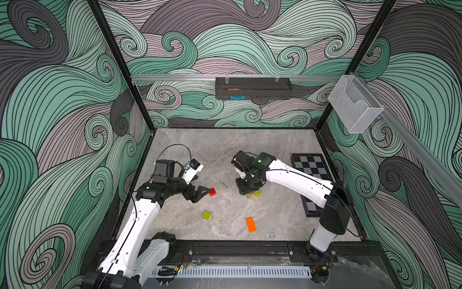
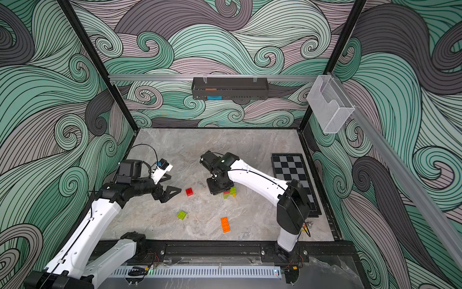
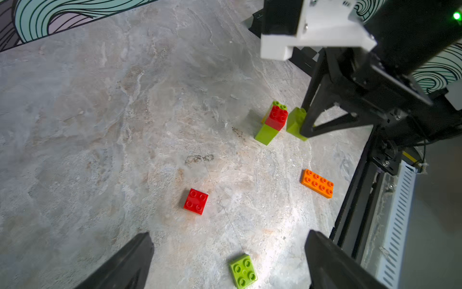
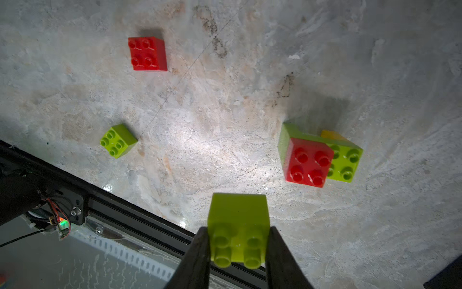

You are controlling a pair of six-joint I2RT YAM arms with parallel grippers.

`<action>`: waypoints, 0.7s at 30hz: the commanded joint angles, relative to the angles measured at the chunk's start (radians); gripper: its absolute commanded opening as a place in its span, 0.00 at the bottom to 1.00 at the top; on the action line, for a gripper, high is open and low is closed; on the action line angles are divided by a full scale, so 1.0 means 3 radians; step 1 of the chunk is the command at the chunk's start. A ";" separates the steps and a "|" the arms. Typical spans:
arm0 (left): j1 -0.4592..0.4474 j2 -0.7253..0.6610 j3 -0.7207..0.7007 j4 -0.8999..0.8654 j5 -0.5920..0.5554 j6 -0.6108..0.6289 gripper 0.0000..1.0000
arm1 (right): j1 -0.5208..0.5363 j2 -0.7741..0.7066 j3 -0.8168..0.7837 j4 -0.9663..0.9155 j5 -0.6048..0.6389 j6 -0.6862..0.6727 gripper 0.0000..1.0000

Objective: Assemble a giraffe with lego
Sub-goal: Assemble the lego brick with the lego brick.

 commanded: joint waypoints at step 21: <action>-0.0124 0.0005 0.0025 -0.0069 0.0006 0.0097 0.99 | -0.0365 0.0369 0.0166 -0.0238 0.0191 -0.0327 0.24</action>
